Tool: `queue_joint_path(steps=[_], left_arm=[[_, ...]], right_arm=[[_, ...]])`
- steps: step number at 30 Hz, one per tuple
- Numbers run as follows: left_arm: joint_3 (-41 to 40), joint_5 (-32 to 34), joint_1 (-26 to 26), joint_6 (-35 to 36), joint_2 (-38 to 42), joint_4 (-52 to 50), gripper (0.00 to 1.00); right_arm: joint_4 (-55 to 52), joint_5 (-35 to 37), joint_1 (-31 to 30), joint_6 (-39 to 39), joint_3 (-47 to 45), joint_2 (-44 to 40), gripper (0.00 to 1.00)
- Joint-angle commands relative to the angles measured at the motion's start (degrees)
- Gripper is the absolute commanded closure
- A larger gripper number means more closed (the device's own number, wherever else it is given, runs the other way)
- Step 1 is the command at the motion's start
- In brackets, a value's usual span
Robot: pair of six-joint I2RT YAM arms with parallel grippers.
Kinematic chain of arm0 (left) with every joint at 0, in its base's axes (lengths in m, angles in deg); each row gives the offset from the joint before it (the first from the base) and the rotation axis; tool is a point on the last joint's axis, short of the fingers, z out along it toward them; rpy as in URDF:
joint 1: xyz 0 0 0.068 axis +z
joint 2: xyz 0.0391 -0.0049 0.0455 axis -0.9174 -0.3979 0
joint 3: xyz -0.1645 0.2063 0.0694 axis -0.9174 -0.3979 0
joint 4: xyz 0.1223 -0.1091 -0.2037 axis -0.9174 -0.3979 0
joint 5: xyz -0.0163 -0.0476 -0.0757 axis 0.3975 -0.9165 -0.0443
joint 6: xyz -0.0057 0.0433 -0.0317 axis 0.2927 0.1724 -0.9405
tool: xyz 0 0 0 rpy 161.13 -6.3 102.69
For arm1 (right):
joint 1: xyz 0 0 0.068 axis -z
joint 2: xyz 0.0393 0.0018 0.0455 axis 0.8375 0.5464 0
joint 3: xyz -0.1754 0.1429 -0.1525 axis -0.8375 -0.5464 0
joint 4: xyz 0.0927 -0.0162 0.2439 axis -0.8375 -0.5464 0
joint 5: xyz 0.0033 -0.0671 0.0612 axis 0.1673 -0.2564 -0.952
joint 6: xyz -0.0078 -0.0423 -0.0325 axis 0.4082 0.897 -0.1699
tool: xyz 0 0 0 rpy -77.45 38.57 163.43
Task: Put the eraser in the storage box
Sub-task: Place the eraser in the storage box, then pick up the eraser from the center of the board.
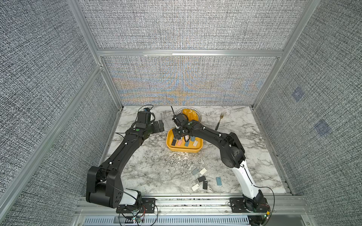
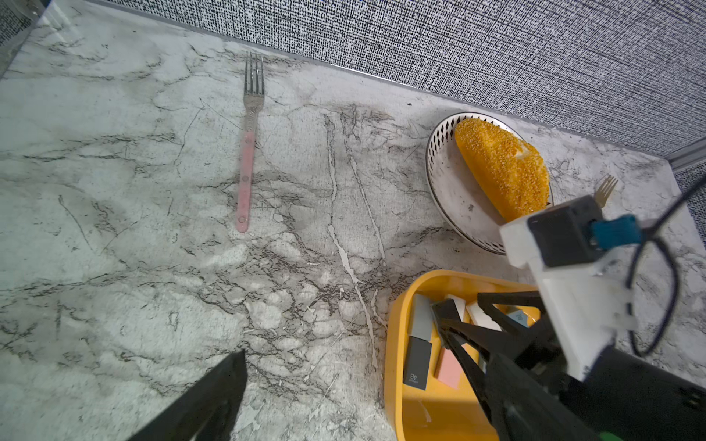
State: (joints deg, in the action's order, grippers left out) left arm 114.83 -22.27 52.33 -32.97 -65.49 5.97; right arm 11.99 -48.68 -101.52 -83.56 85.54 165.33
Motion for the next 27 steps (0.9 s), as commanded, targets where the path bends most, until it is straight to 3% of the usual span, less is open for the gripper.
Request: queue_joint_path(steps=[1,8,17,21,27], left_arm=[[0.4,0.0,0.1,0.2,0.2,0.9,0.00],[0.2,-0.2,0.1,0.2,0.5,1.0,0.00],[-0.2,-1.3,0.2,0.0,0.9,1.9,0.00],[-0.1,-2.4,0.2,0.0,0.8,2.2,0.00],[-0.5,-3.1,0.1,-0.4,1.2,2.3,0.00]], right_arm=[[0.1,2.3,-0.4,0.4,-2.2,-4.3,0.38],[0.2,6.0,-3.4,-3.8,-20.9,-21.5,0.31],[-3.8,4.4,-6.6,-20.7,-45.9,-41.6,0.28],[-4.9,4.0,-8.3,-23.7,-51.3,-43.6,0.27],[-4.5,0.4,-12.3,-25.1,-52.2,-42.1,0.27]])
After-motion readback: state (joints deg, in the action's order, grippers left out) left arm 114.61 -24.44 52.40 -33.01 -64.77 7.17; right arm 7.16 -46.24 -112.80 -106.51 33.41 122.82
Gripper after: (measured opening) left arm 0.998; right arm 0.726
